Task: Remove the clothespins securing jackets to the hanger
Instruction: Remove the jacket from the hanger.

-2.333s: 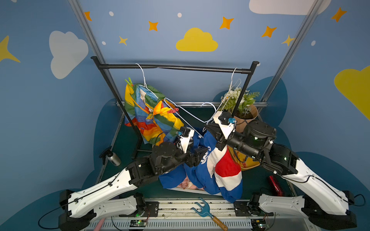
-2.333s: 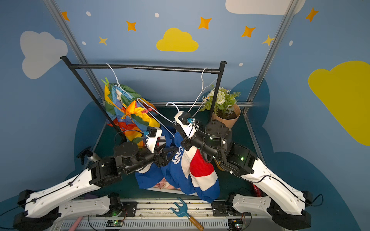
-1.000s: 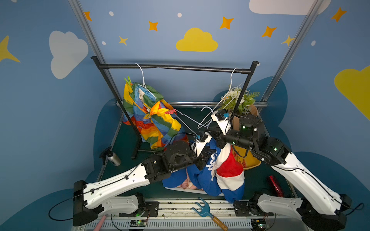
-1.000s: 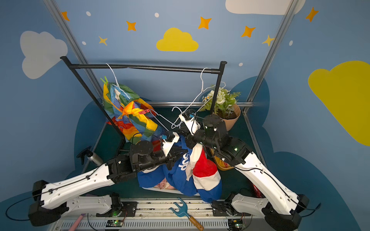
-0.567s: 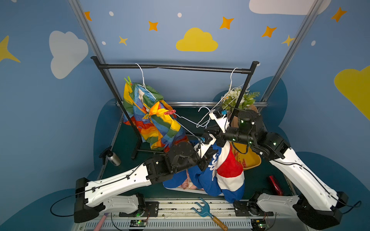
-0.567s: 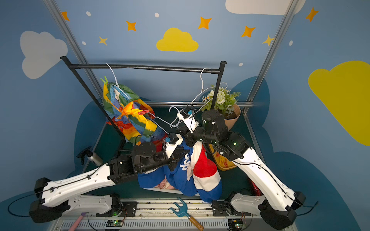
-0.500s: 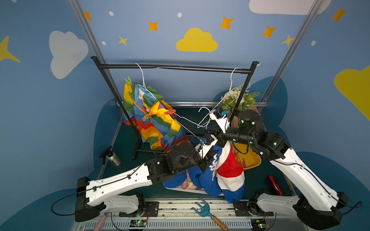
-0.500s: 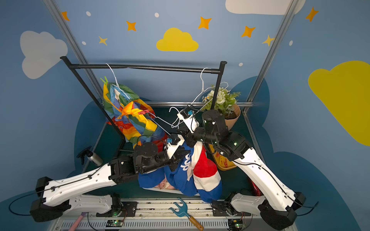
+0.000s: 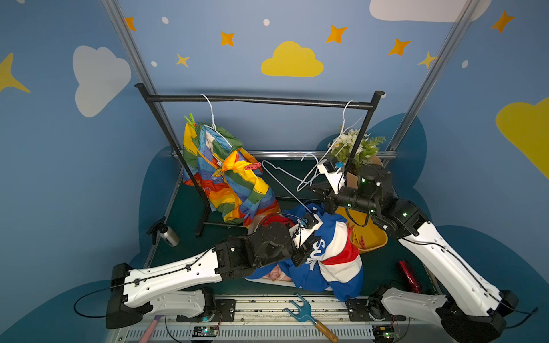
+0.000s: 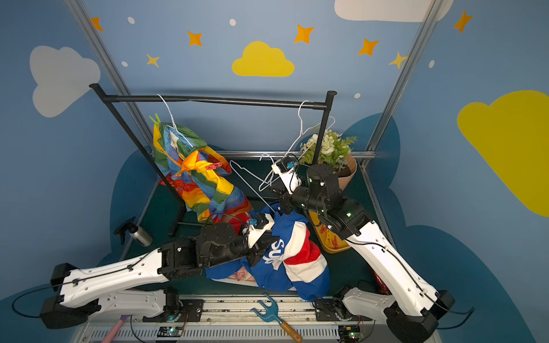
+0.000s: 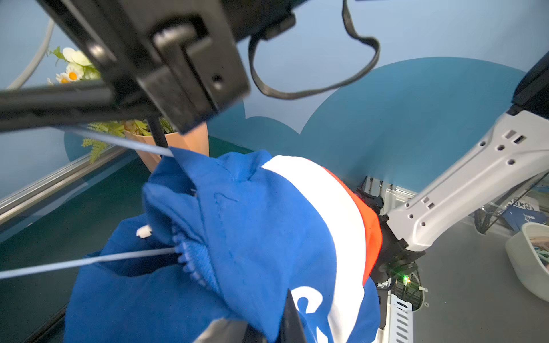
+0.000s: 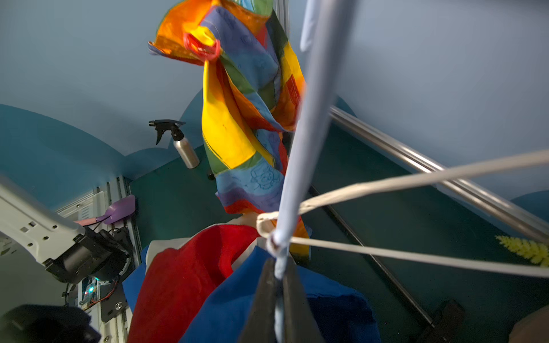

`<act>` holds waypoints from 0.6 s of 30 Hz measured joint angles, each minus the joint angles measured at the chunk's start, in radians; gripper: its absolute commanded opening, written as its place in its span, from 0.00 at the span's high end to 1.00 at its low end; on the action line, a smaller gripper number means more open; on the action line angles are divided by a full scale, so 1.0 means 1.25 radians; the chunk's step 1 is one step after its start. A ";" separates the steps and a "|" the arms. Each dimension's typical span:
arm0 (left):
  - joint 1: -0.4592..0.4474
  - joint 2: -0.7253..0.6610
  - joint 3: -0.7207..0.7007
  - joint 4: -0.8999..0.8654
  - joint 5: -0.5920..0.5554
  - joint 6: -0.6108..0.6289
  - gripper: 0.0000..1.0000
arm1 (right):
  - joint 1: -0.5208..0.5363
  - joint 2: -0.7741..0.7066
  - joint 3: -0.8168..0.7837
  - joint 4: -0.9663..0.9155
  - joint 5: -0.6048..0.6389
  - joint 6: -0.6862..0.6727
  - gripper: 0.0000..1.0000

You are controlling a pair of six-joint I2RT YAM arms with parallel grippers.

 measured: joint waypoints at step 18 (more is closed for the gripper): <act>0.000 -0.122 -0.125 -0.003 -0.140 -0.060 0.96 | 0.127 0.080 0.224 -0.058 0.260 0.071 1.00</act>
